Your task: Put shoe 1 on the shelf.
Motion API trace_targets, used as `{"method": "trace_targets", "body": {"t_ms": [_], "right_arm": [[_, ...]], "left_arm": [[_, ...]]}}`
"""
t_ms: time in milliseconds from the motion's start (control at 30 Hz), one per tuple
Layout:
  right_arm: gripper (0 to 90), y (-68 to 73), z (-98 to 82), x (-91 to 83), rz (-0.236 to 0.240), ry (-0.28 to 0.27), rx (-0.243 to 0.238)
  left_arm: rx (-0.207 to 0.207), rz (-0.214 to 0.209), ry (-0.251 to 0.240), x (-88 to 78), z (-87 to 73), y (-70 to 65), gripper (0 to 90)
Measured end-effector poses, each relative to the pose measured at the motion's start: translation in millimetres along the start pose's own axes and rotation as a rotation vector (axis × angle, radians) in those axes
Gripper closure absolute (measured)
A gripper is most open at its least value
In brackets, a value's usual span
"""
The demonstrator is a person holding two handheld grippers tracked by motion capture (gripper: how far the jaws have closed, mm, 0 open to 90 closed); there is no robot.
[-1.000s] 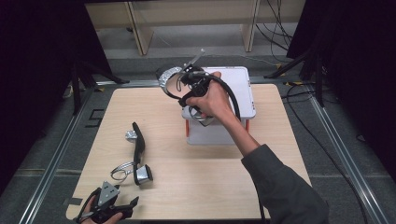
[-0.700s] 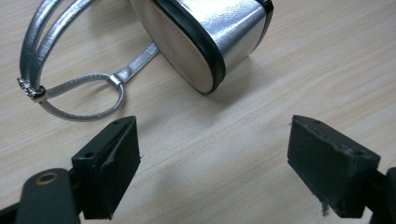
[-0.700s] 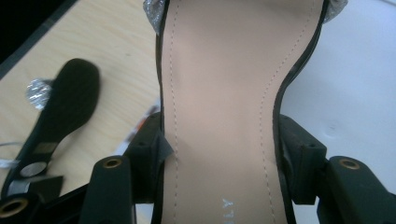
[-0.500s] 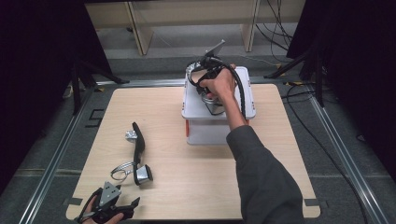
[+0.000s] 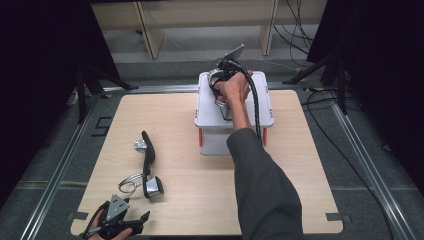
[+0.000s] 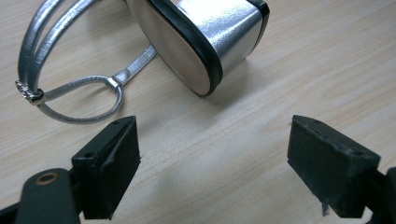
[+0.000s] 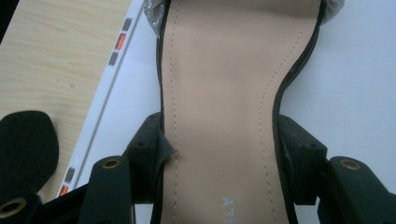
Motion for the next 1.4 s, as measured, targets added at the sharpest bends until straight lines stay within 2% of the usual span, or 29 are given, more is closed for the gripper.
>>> {"method": "trace_targets", "body": {"t_ms": [33,167,200,267,300,400,433,533,567,633,667,700,767,800,833,867,933,967,1033,1067,1100,1133,1167,1200,1233,1267,1300,1333,1400], "right_arm": [[42.1,-1.1,-0.3,1.4,-0.004,0.004,0.020],[38.1,-0.9,0.1,2.1,0.013,0.007,0.026],[36.0,-0.6,1.6,2.3,0.020,-0.018,0.032],[29.6,4.7,5.9,-4.6,0.079,-0.068,0.041],[28.7,7.1,6.2,-7.3,0.089,-0.072,0.050],[27.5,8.3,6.8,-11.0,0.102,-0.081,0.041],[27.5,7.5,7.2,-15.4,0.124,-0.089,0.022],[28.6,8.7,8.5,-22.2,0.161,-0.113,0.024],[28.5,6.3,11.1,-29.8,0.176,-0.156,-0.041],[28.5,6.5,12.0,-34.8,0.186,-0.172,-0.056],[28.4,7.5,11.8,-40.2,0.186,-0.176,-0.065],[28.4,7.2,11.5,-45.1,0.187,-0.184,-0.093],[28.4,8.6,9.3,-55.5,0.207,-0.199,-0.120],[28.6,8.3,6.9,-61.2,0.213,-0.202,-0.141],[28.8,9.4,-0.7,-73.0,0.216,-0.197,-0.154],[28.7,11.2,-4.1,-76.2,0.244,-0.223,-0.171],[28.7,11.8,-10.2,-80.4,0.254,-0.213,-0.177],[28.6,11.6,-21.5,-89.5,0.280,-0.204,-0.193],[28.6,10.5,-26.3,-93.7,0.290,-0.219,-0.197],[28.5,8.5,-32.2,-98.6,0.286,-0.216,-0.226],[28.4,2.4,-43.3,-104.6,0.286,-0.235,-0.286],[28.4,2.4,-43.3,-104.6,0.286,-0.235,-0.286],[28.3,-1.3,-59.9,-109.8,0.301,-0.218,-0.284],[28.3,-1.3,-59.9,-109.8,0.301,-0.218,-0.284],[28.4,-5.3,-75.0,-112.9,0.332,-0.221,-0.316],[28.4,-5.3,-75.0,-112.9,0.332,-0.221,-0.316],[28.4,-7.9,-82.7,-114.0,0.340,-0.221,-0.321],[28.1,-12.9,-98.0,-116.1,0.342,-0.218,-0.347],[28.1,-15.4,-105.1,-117.0,0.344,-0.220,-0.355]], "left_arm": [[0.006,-0.006,0.001,-0.4,-0.2,-0.3,16.6],[0.021,0.003,0.003,0.5,-0.4,1.5,16.6],[0.009,-0.007,-0.003,0.1,0.0,-0.3,16.6],[0.005,0.000,0.005,-0.1,-0.4,0.2,16.6],[0.032,0.002,0.000,1.2,0.0,2.2,16.6],[0.007,-0.003,0.002,-0.2,-0.5,-0.3,16.6],[0.002,0.004,0.006,-0.4,-0.5,0.8,16.6],[0.023,0.010,0.004,0.5,-0.5,2.4,16.6],[0.009,0.002,0.003,-0.2,-0.5,0.8,16.6],[0.004,0.011,0.009,0.1,-0.9,1.5,16.6],[0.022,0.011,0.005,0.9,-0.5,2.8,16.6],[0.022,0.010,0.003,1.0,-0.5,2.5,16.6],[-0.004,0.009,0.007,-0.3,-0.8,0.6,16.6],[0.001,0.013,0.011,-0.4,-1.0,1.7,16.6],[0.005,0.006,0.003,0.5,-0.4,1.7,16.6],[0.010,0.015,0.010,0.1,-1.0,2.2,16.6],[0.018,0.017,0.008,0.2,-0.7,2.6,16.6],[0.001,0.011,0.004,-0.2,-0.2,1.6,16.6],[0.002,0.016,0.009,-0.3,-0.6,2.1,16.6],[0.003,0.012,0.006,0.0,-0.6,1.9,16.6],[0.000,0.016,0.020,-1.2,-1.3,2.5,16.6],[0.000,0.016,0.020,-1.2,-1.3,2.5,16.6],[0.017,0.031,0.016,0.2,-1.1,5.2,16.6],[0.017,0.031,0.016,0.2,-1.1,5.2,16.6],[0.004,0.021,0.012,0.5,-1.2,2.8,16.6],[0.004,0.021,0.012,0.5,-1.2,2.8,16.6],[0.011,0.028,0.022,0.2,-2.0,3.5,16.6],[-0.008,0.024,0.016,0.6,-1.3,2.8,16.7],[0.003,0.024,0.020,0.5,-1.5,3.9,16.7]]}}
Point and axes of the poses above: each handheld gripper's, and its own axes: x roughly forward along the jaws, z roughly out of its top, y roughly to its left, the point moved 7 cm from there along x, roughly forward along the jaws, and after that the axes turned 11 degrees about z, right-handed, at the moved point
